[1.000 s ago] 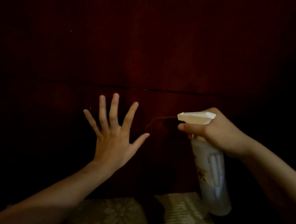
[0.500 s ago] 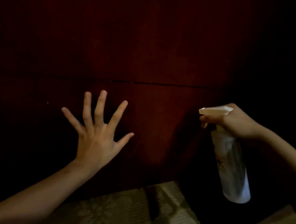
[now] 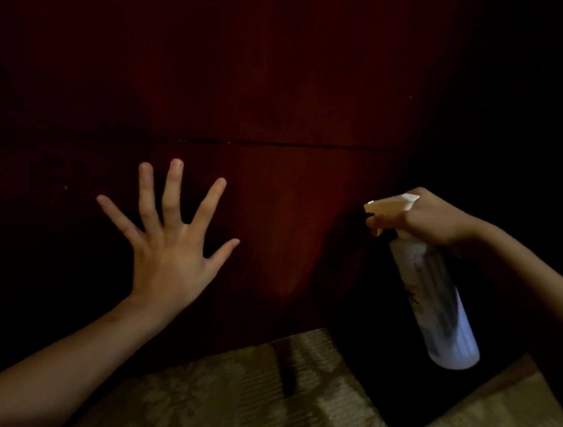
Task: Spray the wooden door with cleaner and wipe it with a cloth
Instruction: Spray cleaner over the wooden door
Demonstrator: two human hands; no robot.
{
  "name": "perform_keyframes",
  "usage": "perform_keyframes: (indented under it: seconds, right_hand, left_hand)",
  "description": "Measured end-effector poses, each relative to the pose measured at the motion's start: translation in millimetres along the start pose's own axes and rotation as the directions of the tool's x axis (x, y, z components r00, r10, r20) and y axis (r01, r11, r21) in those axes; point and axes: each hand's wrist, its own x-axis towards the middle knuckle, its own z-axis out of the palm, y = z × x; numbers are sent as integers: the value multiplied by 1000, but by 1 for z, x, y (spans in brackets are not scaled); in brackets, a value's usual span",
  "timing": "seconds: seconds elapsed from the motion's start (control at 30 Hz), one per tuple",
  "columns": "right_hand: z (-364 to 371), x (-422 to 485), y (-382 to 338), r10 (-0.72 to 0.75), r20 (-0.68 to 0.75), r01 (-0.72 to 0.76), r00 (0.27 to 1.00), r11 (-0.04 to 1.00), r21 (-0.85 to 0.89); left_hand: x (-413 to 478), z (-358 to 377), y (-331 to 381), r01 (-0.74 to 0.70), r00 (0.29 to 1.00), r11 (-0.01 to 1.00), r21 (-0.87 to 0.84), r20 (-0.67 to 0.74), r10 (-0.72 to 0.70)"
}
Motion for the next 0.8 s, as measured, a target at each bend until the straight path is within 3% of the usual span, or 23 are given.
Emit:
perform_keyframes:
  seconds: [0.2, 0.4, 0.6, 0.7, 0.8]
  right_hand:
    - [6, 4, 6, -10, -111, 8, 994, 1000, -19]
    - [12, 4, -3, 6, -27, -7, 1000, 999, -45]
    - [32, -1, -60, -214, 25, 203, 977, 953, 227]
    - [60, 1, -95, -303, 19, 266, 953, 862, 431]
    - [96, 2, -132, -386, 15, 302, 922, 744, 596]
  left_hand:
    - [1, -5, 4, 26, 999, 1000, -14, 38, -26]
    - [0, -15, 5, 18, 996, 999, -31, 88, -16]
    - [-6, -45, 1, -1, 994, 991, -136, 108, 16]
    - [-11, -69, -2, -46, 984, 932, -359, 144, 104]
    - [-16, -92, -8, 250, 894, 719, -648, 441, 87]
